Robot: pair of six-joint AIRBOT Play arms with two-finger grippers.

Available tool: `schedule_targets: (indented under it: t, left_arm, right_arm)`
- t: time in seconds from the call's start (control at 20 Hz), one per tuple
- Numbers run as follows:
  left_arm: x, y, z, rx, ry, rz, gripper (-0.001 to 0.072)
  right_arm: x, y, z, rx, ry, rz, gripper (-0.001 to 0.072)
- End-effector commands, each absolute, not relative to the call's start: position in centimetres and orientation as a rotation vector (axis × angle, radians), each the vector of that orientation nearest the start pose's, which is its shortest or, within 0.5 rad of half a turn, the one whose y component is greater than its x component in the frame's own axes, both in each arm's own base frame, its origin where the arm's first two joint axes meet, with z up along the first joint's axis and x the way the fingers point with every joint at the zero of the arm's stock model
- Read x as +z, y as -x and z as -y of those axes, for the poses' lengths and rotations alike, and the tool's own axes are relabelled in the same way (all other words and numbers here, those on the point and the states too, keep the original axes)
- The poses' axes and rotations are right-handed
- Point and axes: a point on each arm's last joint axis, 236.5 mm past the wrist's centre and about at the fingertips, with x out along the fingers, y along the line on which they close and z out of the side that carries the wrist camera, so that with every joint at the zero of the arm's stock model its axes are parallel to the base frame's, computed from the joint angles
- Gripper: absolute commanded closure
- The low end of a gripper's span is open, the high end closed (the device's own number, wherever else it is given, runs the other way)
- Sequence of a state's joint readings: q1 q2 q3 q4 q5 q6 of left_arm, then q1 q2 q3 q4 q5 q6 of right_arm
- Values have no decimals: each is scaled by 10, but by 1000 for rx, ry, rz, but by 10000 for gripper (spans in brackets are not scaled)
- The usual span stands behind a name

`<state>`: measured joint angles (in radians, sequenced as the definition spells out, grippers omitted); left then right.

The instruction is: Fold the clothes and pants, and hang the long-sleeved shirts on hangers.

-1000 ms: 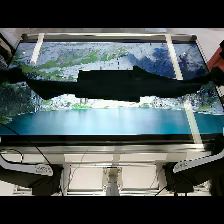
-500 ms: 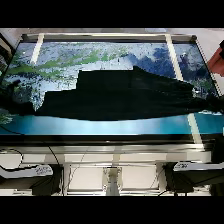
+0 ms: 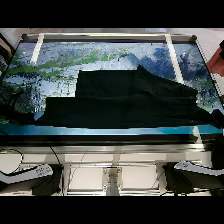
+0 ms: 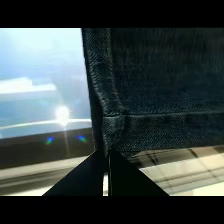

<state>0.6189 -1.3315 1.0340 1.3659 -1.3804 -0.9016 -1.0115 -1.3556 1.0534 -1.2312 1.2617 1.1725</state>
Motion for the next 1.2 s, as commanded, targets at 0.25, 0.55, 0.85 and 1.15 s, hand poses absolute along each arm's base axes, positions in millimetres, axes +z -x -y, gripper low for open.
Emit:
schedule_targets:
  t: [0.25,0.55,0.85,1.15]
  left_arm:
    - [-47,-242,-141,-147,227,-1566,680]
    - [-49,-233,-136,-162,250,-1592,465]
    - [-28,-257,-135,-164,257,-1495,465]
    - [124,-418,-44,-446,331,-807,410]
  right_arm:
    - [-52,-219,241,-387,-744,-1278,671]
    - [-52,-214,238,-413,-787,-1297,480]
    - [-20,-223,253,-435,-736,-1240,359]
    - [95,-276,292,-454,-590,-937,321]
